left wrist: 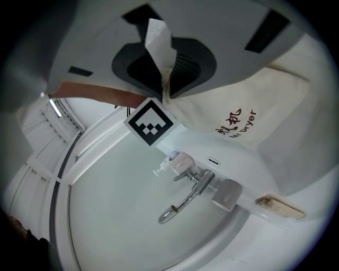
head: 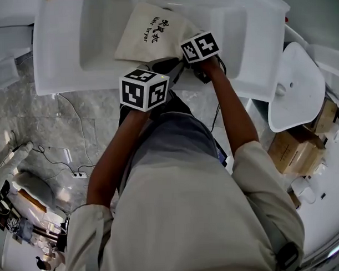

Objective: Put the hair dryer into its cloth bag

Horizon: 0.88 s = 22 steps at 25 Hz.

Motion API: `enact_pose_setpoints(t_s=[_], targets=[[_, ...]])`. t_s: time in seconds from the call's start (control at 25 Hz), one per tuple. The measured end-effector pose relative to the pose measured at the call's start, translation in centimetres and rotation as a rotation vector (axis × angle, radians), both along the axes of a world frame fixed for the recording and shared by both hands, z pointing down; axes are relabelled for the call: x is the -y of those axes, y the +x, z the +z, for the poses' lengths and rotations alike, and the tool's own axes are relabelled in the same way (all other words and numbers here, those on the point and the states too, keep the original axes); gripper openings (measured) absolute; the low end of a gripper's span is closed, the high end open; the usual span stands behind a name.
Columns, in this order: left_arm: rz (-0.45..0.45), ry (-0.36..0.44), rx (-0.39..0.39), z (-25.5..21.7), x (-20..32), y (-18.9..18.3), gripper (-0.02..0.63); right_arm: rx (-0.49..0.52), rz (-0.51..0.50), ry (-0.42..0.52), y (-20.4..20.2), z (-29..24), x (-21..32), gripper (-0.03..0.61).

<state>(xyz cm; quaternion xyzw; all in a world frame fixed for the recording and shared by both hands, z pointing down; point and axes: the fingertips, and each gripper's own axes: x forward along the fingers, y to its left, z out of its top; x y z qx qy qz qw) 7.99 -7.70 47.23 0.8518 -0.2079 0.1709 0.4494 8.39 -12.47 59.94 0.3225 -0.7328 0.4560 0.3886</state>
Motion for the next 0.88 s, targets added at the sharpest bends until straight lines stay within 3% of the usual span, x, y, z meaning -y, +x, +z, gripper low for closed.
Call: enact_pose_setpoints(t_s=[0.36,0.88], targets=[[-0.031,-0.030,0.027,1.1,0.2,-0.5,0.054,-0.051,-0.038,-0.020,-0.2,1.6,0.0,0.239],[-0.074,-0.057,0.040,1.8,-0.1,-1.0,0.054,-0.002,0.001,-0.010,-0.5,1.4,0.0,0.239]])
